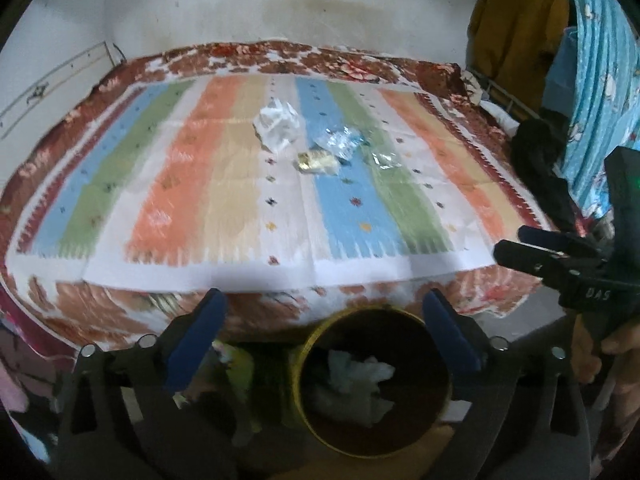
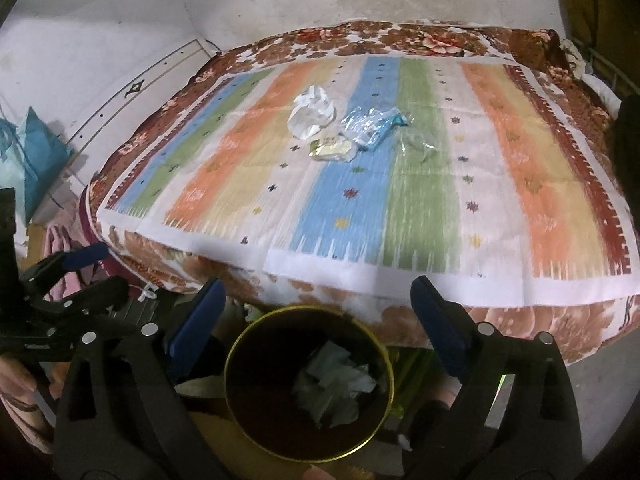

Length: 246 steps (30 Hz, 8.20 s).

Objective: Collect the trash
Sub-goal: 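Move both tools back over the remaining trash on the sheet, then grasp the clear blue-printed plastic bag with the right tool while the left tool grasps the white printed paper bag, then lift and carry the plastic bag and paper bag toward the black bin with both tools, then open both tools over the black bin to drop the two bags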

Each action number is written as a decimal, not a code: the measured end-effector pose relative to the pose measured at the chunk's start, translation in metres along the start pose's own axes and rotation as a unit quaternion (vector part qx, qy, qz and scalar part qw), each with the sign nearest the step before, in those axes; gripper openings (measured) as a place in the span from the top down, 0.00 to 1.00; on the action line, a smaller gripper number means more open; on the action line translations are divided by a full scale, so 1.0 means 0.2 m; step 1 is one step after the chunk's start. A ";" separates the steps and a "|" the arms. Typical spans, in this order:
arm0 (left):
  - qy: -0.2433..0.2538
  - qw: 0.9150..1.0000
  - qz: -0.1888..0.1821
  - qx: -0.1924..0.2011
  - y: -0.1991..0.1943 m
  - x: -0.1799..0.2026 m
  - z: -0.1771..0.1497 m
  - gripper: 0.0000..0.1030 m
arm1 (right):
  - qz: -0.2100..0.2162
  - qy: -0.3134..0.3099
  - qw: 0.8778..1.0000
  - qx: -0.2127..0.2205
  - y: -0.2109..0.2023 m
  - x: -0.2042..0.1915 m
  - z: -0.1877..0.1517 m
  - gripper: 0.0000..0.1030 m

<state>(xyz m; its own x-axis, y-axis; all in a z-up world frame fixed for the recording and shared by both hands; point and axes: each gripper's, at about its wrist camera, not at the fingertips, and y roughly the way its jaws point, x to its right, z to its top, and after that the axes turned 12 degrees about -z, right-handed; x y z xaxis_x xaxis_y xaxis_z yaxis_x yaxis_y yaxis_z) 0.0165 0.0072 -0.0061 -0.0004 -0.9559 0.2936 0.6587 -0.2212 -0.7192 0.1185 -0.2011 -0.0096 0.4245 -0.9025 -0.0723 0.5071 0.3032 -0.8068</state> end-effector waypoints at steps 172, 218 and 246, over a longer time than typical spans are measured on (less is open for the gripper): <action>-0.024 0.996 -0.088 0.016 0.12 0.00 0.35 0.93 | -0.050 0.037 0.998 0.021 0.02 0.25 0.35 0.92; -0.005 0.977 -0.212 -0.019 -0.22 0.09 -0.39 0.92 | -0.002 -0.024 0.999 -0.041 -0.25 0.01 -0.49 0.91; -0.022 0.980 -0.195 -0.031 -0.15 0.10 -0.36 0.47 | -0.005 -0.046 0.997 -0.066 -0.18 -0.06 -0.49 0.43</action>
<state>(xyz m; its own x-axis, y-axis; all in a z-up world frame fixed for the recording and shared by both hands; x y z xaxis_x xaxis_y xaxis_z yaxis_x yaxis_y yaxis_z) -0.0568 -0.0189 -0.0246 -0.2095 -0.7869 0.5805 0.5685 -0.5810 -0.5824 0.0213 -0.2307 -0.0361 0.4899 -0.8716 -0.0149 0.4107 0.2459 -0.8780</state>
